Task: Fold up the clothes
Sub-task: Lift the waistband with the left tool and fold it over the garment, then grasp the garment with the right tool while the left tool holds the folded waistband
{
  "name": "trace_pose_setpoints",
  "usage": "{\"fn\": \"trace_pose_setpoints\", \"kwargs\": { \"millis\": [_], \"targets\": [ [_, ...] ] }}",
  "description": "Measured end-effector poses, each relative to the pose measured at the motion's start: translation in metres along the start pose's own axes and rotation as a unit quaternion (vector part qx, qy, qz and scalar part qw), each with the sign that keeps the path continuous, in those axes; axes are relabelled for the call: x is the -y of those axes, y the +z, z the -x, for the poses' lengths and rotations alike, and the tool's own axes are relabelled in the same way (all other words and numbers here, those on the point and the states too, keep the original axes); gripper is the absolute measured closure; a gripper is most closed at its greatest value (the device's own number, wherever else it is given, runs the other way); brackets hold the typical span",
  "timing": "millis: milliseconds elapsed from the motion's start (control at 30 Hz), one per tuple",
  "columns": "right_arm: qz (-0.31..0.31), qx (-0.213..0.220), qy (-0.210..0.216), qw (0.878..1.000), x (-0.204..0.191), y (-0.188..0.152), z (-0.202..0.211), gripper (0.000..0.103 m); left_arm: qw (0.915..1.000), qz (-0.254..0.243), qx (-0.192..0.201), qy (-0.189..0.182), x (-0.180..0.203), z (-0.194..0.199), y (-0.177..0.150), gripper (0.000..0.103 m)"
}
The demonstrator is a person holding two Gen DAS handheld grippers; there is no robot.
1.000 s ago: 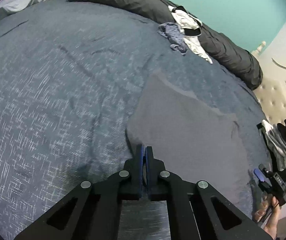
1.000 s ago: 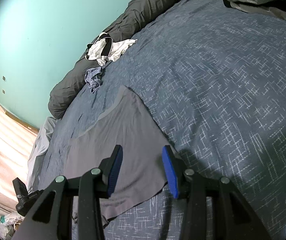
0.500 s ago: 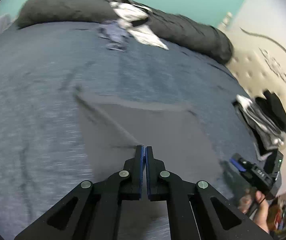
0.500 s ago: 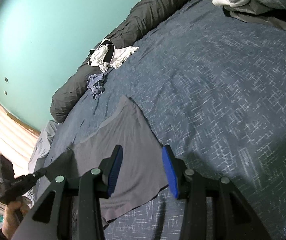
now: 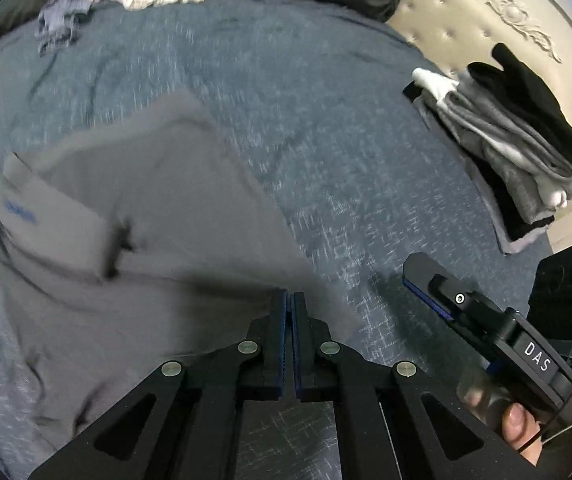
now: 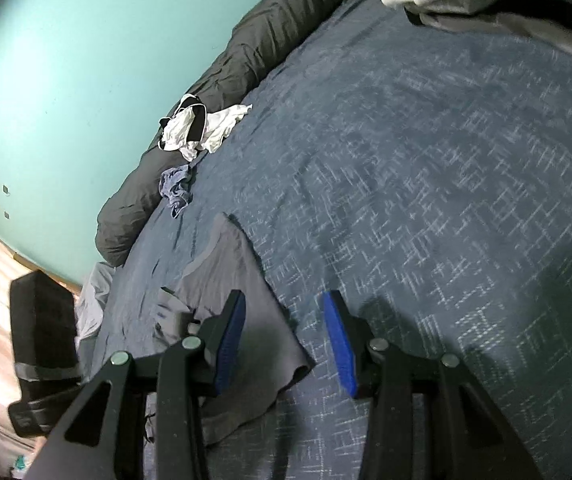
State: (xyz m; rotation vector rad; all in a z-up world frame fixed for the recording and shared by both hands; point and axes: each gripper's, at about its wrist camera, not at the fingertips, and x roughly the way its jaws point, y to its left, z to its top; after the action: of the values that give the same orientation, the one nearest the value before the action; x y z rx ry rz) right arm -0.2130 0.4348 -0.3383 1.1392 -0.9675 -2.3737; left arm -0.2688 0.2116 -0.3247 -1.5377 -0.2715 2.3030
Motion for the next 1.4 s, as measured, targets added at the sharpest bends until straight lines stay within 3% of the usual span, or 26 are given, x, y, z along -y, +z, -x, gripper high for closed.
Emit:
{"fn": "trace_pose_setpoints", "kwargs": {
  "millis": [133,267,433,1067,1233,1300,1400],
  "targets": [
    [0.015,-0.014,0.015,1.0,-0.01,-0.004,-0.008,0.062,0.9996,0.009,0.023,0.013,-0.018,0.027,0.002,0.076],
    [0.032,-0.031,0.027,0.999,-0.023,-0.01,-0.017,0.062,0.9975,0.02,0.049,0.048,-0.051,0.063,0.002,0.076],
    [0.035,-0.058,0.029,0.997,-0.03,-0.018,-0.034,0.061,0.9953,0.034,0.049,0.076,-0.082,0.078,0.001,0.074],
    [0.098,-0.106,0.022,0.989,-0.052,-0.028,-0.06,0.061,0.992,-0.03,0.021,0.121,-0.068,0.021,0.027,0.068],
    [0.124,-0.121,0.012,0.985,-0.06,-0.034,-0.065,0.071,0.9919,-0.027,0.021,0.123,-0.073,0.016,0.027,0.068],
    [0.125,-0.124,0.008,0.984,-0.059,-0.034,-0.067,0.08,0.9921,-0.028,0.022,0.121,-0.075,0.016,0.027,0.069],
    [0.13,-0.125,0.004,0.984,-0.061,-0.035,-0.069,0.091,0.9922,-0.029,0.023,0.119,-0.077,0.016,0.027,0.079]
  ]
}}
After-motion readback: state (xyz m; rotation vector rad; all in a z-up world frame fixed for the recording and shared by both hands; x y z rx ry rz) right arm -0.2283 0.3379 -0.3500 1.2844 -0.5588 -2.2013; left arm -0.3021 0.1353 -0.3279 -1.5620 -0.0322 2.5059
